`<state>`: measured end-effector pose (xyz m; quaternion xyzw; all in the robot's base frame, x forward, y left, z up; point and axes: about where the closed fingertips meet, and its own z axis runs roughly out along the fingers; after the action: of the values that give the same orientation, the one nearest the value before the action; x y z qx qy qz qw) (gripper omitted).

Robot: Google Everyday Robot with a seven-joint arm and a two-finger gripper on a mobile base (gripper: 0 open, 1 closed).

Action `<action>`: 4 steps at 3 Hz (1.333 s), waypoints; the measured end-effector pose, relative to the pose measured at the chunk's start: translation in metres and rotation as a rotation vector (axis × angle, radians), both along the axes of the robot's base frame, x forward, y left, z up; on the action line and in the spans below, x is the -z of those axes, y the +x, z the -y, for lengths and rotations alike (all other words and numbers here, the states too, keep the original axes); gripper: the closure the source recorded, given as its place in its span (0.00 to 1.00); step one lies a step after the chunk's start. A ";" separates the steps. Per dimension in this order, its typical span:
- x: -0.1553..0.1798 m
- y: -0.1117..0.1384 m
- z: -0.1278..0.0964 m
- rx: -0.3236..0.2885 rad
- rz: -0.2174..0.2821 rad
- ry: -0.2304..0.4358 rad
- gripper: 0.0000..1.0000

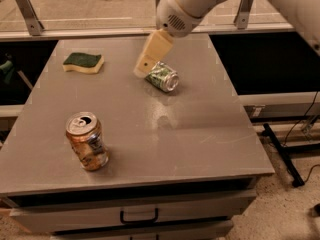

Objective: Place green can upright

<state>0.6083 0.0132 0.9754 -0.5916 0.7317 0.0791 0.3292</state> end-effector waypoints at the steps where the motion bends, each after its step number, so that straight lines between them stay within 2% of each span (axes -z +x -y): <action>1: 0.032 0.026 -0.029 0.040 -0.037 -0.044 0.00; 2: 0.067 0.056 -0.038 0.101 -0.068 -0.113 0.00; 3: 0.099 0.079 -0.028 0.166 -0.101 -0.176 0.00; 4: 0.126 0.091 -0.015 0.217 -0.141 -0.232 0.19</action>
Offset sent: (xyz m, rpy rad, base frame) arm 0.0938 0.0431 -0.1074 -0.1994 0.1020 -0.1840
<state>0.6994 0.0283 0.8497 -0.5360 0.8169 -0.0006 0.2131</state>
